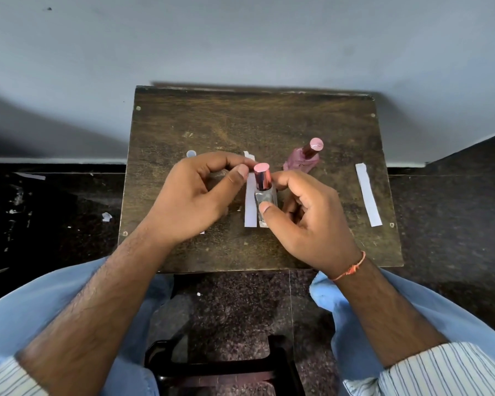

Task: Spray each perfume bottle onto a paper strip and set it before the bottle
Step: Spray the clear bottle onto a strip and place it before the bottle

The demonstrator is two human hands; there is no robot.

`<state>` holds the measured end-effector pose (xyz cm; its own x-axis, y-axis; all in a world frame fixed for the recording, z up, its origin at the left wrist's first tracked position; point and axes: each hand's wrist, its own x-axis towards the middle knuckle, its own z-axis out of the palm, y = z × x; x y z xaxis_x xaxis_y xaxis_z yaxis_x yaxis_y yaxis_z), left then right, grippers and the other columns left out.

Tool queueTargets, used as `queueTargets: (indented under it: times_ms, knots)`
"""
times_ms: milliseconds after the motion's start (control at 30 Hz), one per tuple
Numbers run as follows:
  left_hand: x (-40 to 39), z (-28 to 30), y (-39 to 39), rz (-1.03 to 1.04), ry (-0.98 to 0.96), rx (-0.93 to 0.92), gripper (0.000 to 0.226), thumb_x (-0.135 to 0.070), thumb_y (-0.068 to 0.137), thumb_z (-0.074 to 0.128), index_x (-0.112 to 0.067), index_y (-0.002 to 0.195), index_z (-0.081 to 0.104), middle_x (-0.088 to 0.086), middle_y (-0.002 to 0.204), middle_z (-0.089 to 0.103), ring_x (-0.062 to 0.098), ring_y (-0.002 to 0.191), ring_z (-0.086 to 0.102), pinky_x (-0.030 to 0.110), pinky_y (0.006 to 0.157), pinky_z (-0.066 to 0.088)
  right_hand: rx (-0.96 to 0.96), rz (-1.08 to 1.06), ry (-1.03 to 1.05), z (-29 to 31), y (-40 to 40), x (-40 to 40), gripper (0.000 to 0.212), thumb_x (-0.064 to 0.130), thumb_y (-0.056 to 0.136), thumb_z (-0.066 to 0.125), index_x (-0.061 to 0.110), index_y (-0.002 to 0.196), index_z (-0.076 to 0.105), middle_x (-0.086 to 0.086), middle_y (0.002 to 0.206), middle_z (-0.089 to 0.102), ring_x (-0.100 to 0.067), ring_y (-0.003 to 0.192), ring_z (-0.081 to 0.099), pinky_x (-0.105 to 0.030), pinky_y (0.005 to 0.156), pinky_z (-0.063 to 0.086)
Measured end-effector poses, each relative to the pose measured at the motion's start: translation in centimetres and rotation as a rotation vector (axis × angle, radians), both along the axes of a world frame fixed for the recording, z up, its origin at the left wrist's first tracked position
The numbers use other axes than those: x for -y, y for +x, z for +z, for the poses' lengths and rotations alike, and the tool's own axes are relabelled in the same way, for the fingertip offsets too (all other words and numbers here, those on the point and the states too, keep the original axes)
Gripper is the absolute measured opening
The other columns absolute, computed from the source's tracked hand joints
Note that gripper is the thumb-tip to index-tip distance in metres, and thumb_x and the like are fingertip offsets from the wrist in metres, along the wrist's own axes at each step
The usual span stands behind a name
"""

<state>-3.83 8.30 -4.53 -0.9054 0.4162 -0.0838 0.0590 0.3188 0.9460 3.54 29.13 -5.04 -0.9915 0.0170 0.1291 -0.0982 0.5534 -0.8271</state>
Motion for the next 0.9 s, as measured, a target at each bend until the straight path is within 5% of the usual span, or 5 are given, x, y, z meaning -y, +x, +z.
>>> queueTargets:
  times_ms: [200,333,533,667,900]
  knots:
    - [-0.8,0.1,0.2,-0.104,0.101,-0.038,0.027,-0.027,0.103,0.072,-0.02,0.128,0.078,-0.002,0.108,0.08,0.041,0.056,0.06,0.039,0.046,0.048,0.003,0.057,0.022,0.3,0.4,-0.5,0.018,0.02,0.091,0.079,0.016,0.108,0.074,0.022,0.073,0.054,-0.019,0.052,0.058,-0.033,0.05,0.046]
    - [-1.3,-0.3,0.1,-0.098,0.113,-0.056,0.021,-0.026,0.1,0.076,-0.021,0.12,0.08,-0.003,0.104,0.082,0.012,0.05,0.048,0.026,0.048,0.041,0.007,0.061,0.024,0.1,0.6,-0.9,0.017,0.023,0.091,0.079,0.016,0.106,0.074,0.021,0.076,0.055,-0.019,0.051,0.057,-0.039,0.052,0.047]
    - [-1.8,0.2,0.0,0.052,0.132,-0.034,0.017,-0.03,0.099,0.078,-0.026,0.115,0.082,-0.003,0.093,0.084,0.056,0.054,0.054,0.063,0.043,0.048,0.006,0.064,0.041,0.0,0.9,-1.6,0.015,0.024,0.088,0.079,0.014,0.092,0.07,0.009,0.074,0.057,-0.019,0.05,0.054,-0.04,0.053,0.045]
    - [-1.9,-0.7,0.1,0.048,0.013,-0.081,0.02,-0.029,0.098,0.081,-0.029,0.118,0.081,-0.024,0.091,0.078,0.008,0.045,0.042,0.023,0.044,0.036,0.011,0.048,0.024,0.2,1.0,-2.1,0.011,0.022,0.086,0.079,0.015,0.091,0.072,0.007,0.072,0.058,-0.021,0.05,0.055,-0.041,0.051,0.044]
    - [-2.2,-1.5,0.4,-0.081,-0.15,-0.155,0.03,-0.03,0.096,0.081,-0.033,0.125,0.079,-0.018,0.109,0.077,0.003,0.055,0.052,0.01,0.056,0.04,-0.042,0.013,0.01,0.3,1.0,-2.7,0.017,0.017,0.084,0.081,0.014,0.1,0.075,0.006,0.067,0.056,-0.019,0.049,0.055,-0.039,0.048,0.044]
